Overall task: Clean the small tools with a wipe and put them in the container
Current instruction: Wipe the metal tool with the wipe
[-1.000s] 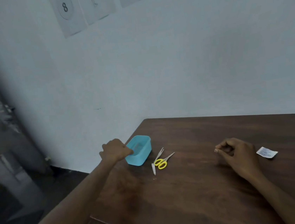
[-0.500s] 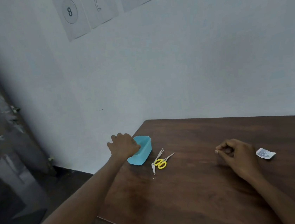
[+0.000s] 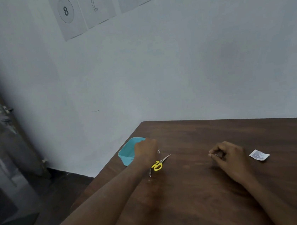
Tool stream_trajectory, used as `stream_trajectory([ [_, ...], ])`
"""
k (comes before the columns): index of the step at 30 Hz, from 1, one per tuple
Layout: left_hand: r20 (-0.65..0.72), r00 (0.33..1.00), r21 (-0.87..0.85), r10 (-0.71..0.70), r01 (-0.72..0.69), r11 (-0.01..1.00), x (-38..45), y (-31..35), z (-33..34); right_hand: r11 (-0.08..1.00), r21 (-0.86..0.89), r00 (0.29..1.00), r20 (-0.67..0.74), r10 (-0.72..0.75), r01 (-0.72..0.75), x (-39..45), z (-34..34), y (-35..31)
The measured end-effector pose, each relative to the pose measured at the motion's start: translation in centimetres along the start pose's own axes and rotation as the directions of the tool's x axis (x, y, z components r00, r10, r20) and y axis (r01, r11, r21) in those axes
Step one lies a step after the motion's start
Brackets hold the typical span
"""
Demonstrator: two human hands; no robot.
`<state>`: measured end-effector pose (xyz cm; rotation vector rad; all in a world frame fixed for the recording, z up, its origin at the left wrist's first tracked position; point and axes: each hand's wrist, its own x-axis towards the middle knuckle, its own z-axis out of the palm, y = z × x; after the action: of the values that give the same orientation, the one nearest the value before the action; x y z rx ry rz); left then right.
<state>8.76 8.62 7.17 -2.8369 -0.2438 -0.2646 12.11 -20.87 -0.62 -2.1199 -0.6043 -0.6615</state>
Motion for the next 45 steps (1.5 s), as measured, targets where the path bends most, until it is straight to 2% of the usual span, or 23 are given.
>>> stream_trajectory([
  [6,0.022,1.000,0.055,0.007,-0.008,0.998,-0.1,0.5,0.5,1.000,0.006,1.000,0.007,0.005,-0.005,0.0,0.0,-0.3],
  [10,-0.019,1.000,0.051,0.000,0.001,0.999,-0.1,0.3,0.2,1.000,0.005,1.000,0.004,0.010,-0.010,0.0,-0.1,-0.4],
  [11,-0.040,0.999,0.020,-0.003,0.004,1.000,-0.1,0.4,-0.1,1.000,0.006,1.000,-0.003,0.021,-0.021,0.1,-0.1,-0.4],
  [13,-0.103,0.994,-0.147,-0.031,0.016,0.989,0.2,0.5,-0.7,0.998,0.030,0.998,-0.031,0.060,-0.059,0.1,-0.1,-0.7],
  [14,-0.120,0.991,-0.273,-0.051,0.016,0.962,0.5,0.9,-0.9,0.994,0.060,0.994,-0.048,0.097,-0.094,0.1,-0.1,-0.8],
  [16,-0.081,0.993,-0.536,-0.083,0.027,0.844,0.9,1.9,-1.1,0.974,0.147,0.982,-0.054,0.183,-0.174,0.0,0.1,-1.2],
  [20,-0.068,0.997,-0.865,-0.021,-0.048,0.499,1.0,5.1,0.2,0.930,0.255,0.959,-0.033,0.283,-0.266,0.2,0.6,-1.4],
  [24,-0.074,0.997,-0.981,-0.005,-0.072,0.182,1.3,8.5,2.0,0.888,0.328,0.933,-0.050,0.357,-0.322,0.7,1.2,-0.7],
  [30,-0.080,0.996,-0.995,0.037,-0.078,-0.055,2.7,11.8,3.9,0.870,0.318,0.911,-0.039,0.410,-0.378,1.3,2.0,0.8],
  [32,-0.074,0.996,-0.992,0.044,-0.069,-0.108,3.0,12.5,4.4,0.860,0.334,0.903,-0.054,0.426,-0.385,1.5,2.0,1.1],
  [41,-0.116,0.993,-0.975,0.016,-0.111,-0.193,4.0,13.4,5.8,0.802,0.403,0.885,0.046,0.463,-0.440,1.6,2.2,0.6],
  [45,-0.176,0.984,-0.971,0.014,-0.171,-0.169,4.2,13.5,5.8,0.810,0.352,0.877,0.072,0.476,-0.469,1.7,2.4,0.6],
])
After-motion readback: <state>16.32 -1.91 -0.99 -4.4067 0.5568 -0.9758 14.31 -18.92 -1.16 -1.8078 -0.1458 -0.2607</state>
